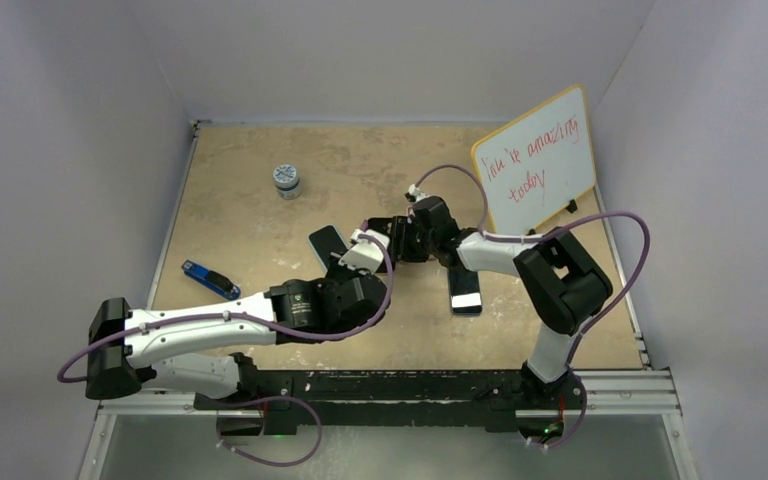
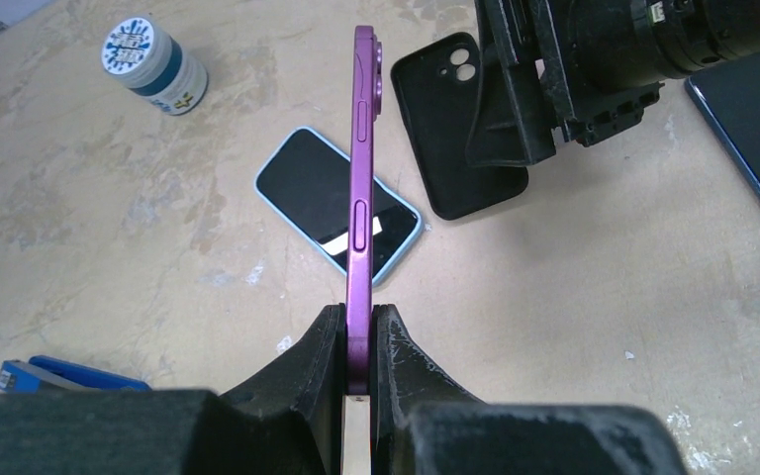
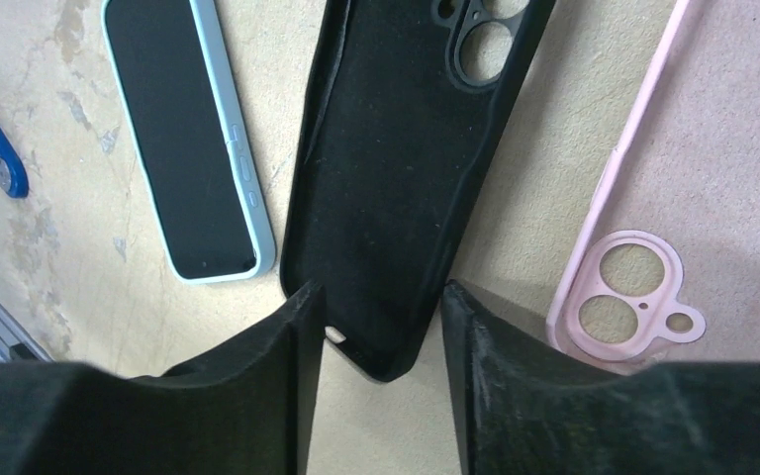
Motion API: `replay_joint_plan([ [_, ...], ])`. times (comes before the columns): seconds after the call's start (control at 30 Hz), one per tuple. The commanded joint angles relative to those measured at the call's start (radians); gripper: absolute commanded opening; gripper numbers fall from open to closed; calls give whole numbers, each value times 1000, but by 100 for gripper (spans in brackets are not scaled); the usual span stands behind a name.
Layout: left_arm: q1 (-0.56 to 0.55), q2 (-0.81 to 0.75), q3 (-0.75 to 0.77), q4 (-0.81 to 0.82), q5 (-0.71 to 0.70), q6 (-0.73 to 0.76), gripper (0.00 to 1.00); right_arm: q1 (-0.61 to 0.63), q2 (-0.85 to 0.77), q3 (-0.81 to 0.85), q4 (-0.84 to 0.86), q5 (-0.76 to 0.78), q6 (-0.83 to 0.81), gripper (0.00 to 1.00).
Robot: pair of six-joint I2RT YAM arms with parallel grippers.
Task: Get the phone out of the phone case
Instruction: Place the phone case at the center of the board, then place the phone at the center of the board.
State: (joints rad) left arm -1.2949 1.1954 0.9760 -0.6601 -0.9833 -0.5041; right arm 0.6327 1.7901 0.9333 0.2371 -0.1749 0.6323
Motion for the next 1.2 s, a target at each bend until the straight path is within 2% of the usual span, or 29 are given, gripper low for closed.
replay_joint_plan([
  [0.0,38,-41,-21,129,57,49,0,2,-98,-28,6,15,3,55],
  [0.13,79,-45,-54,193,141,64,0,2,-211,-94,56,51,31,66],
  [0.4,128,-46,-86,287,268,81,0,9,-437,-260,173,40,136,69],
  [0.57,131,-15,-105,336,286,107,0,41,-506,-329,254,35,235,73],
  [0.63,129,19,-102,346,287,123,0,63,-513,-345,289,46,277,80],
  [0.67,128,36,-102,354,287,128,0,75,-512,-353,308,54,297,81],
  [0.9,60,159,-75,371,192,148,0,92,-461,-395,403,63,406,81],
  [1.17,-9,238,-30,372,102,167,0,93,-375,-378,410,46,425,78],
])
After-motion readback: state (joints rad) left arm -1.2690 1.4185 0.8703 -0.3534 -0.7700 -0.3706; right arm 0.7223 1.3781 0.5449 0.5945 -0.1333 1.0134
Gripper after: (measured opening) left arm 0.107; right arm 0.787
